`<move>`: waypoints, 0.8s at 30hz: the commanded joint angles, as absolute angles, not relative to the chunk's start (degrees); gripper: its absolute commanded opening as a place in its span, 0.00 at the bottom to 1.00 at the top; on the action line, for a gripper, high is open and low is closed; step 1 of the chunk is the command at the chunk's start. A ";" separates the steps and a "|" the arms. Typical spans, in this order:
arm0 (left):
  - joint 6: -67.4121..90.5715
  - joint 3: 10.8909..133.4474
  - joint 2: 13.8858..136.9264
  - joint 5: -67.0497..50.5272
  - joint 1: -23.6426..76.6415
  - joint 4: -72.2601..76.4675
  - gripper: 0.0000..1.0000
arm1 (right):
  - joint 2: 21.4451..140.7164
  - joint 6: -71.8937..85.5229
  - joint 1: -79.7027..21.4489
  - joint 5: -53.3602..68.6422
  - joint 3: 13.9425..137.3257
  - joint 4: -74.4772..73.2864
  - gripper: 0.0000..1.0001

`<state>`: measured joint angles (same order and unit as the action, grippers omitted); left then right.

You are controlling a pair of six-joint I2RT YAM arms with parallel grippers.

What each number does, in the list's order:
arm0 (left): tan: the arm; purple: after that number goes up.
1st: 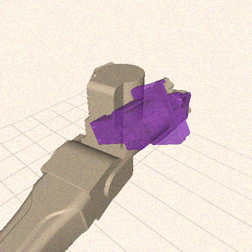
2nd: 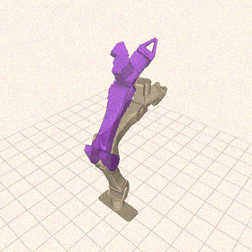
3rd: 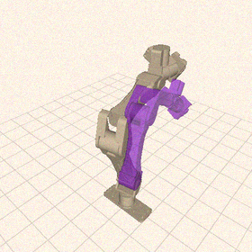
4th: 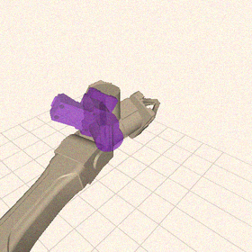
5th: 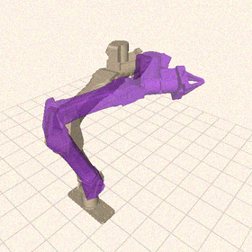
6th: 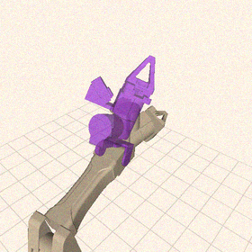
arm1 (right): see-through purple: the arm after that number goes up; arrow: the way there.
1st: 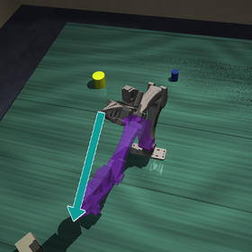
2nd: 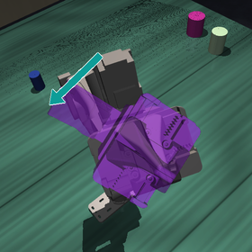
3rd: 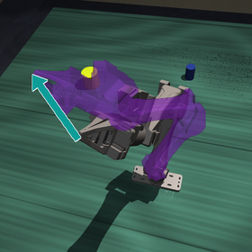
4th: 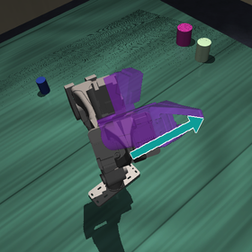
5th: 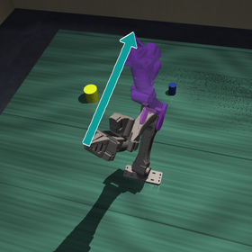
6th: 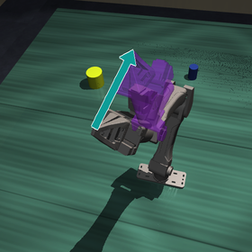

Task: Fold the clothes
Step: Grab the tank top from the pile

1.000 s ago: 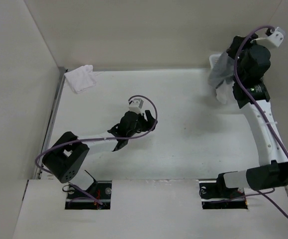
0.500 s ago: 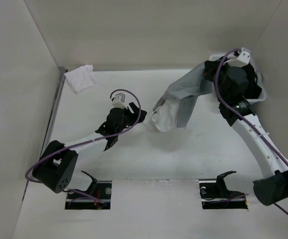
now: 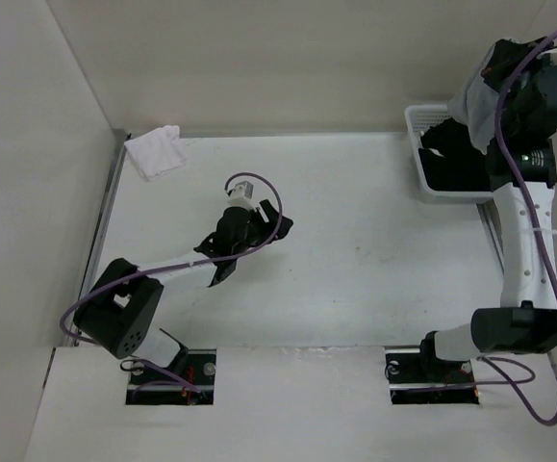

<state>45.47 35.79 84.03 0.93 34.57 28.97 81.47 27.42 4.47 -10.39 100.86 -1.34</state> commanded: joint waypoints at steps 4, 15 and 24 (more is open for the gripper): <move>45.97 38.23 86.66 -1.14 35.37 31.55 0.60 | 96.91 34.97 8.91 -5.11 86.92 0.10 0.27; 47.02 38.32 92.10 -3.42 35.02 35.33 0.59 | 98.87 35.95 11.03 -8.79 81.57 -1.22 0.54; 49.48 37.27 95.27 -6.59 34.67 39.37 0.59 | 96.69 34.28 8.84 -8.61 76.04 -2.64 0.53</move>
